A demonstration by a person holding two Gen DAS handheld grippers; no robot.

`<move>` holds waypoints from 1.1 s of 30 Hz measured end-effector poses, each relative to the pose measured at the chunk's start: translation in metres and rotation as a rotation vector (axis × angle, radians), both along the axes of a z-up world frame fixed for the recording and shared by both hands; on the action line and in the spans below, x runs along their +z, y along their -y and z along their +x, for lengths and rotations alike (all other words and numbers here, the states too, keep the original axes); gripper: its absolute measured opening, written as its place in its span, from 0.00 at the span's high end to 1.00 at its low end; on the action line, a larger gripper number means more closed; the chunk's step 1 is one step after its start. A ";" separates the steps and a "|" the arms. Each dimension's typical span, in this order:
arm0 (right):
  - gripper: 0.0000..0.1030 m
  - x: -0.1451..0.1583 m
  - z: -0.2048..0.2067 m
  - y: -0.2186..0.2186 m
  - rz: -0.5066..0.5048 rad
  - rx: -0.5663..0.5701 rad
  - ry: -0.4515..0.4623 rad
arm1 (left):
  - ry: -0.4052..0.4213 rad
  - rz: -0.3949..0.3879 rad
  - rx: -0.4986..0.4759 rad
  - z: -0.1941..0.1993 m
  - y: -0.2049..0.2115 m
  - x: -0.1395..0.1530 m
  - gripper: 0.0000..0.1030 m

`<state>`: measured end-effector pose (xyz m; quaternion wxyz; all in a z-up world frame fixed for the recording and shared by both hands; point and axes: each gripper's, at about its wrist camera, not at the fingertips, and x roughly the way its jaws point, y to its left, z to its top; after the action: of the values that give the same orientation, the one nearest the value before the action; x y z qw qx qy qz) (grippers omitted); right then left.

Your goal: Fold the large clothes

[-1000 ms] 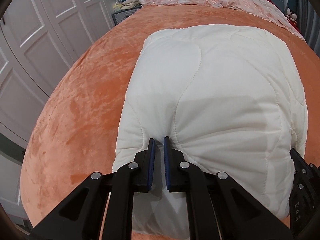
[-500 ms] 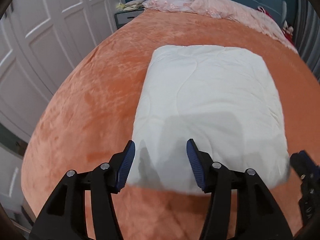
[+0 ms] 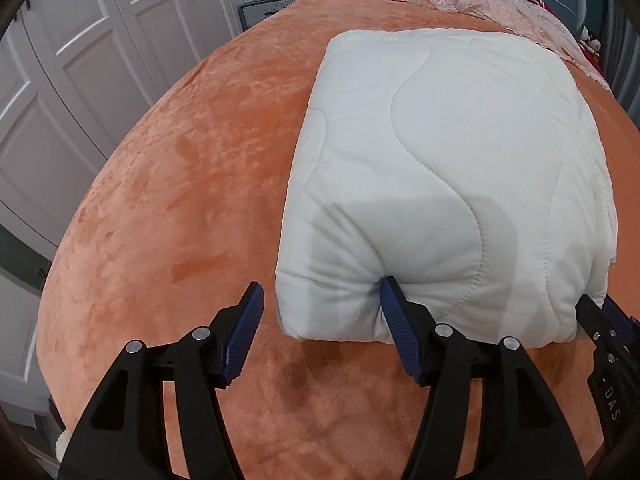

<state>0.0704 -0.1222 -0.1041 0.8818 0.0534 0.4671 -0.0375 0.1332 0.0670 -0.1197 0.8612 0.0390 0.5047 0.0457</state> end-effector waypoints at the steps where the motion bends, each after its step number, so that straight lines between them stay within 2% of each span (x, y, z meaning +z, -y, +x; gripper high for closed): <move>1: 0.75 0.007 -0.003 -0.001 -0.006 -0.003 0.010 | 0.002 -0.006 -0.001 -0.003 -0.001 0.004 0.43; 3: 0.73 0.021 -0.014 -0.003 -0.004 -0.006 0.044 | 0.008 -0.035 -0.003 -0.008 -0.004 0.012 0.44; 4: 0.69 0.030 -0.023 -0.003 -0.005 -0.007 0.069 | 0.011 -0.048 0.000 -0.012 -0.006 0.017 0.44; 6: 0.53 0.046 -0.040 -0.004 -0.011 -0.011 0.121 | 0.032 -0.071 0.009 -0.022 -0.010 0.030 0.42; 7: 0.41 0.052 -0.048 -0.004 -0.016 -0.015 0.143 | 0.049 -0.075 0.011 -0.028 -0.010 0.036 0.34; 8: 0.36 0.061 -0.063 -0.006 -0.027 -0.016 0.179 | 0.067 -0.073 0.013 -0.034 -0.011 0.043 0.29; 10: 0.30 0.071 -0.084 -0.008 -0.058 -0.013 0.217 | 0.127 -0.059 0.013 -0.052 -0.010 0.059 0.11; 11: 0.27 0.073 -0.093 -0.009 -0.076 -0.018 0.224 | 0.159 -0.047 0.010 -0.063 -0.009 0.067 0.08; 14: 0.24 0.078 -0.118 -0.012 -0.101 -0.041 0.239 | 0.196 -0.015 -0.012 -0.084 -0.004 0.078 0.06; 22: 0.23 0.077 -0.167 -0.023 -0.106 -0.062 0.242 | 0.185 0.021 -0.052 -0.130 0.002 0.077 0.06; 33: 0.22 0.074 -0.180 -0.040 -0.121 -0.053 0.247 | 0.170 0.027 -0.071 -0.154 0.009 0.069 0.06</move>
<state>-0.1094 -0.0819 -0.0303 0.9328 0.0167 0.3505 -0.0820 -0.0212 0.0578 -0.0509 0.9014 0.0644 0.4274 0.0249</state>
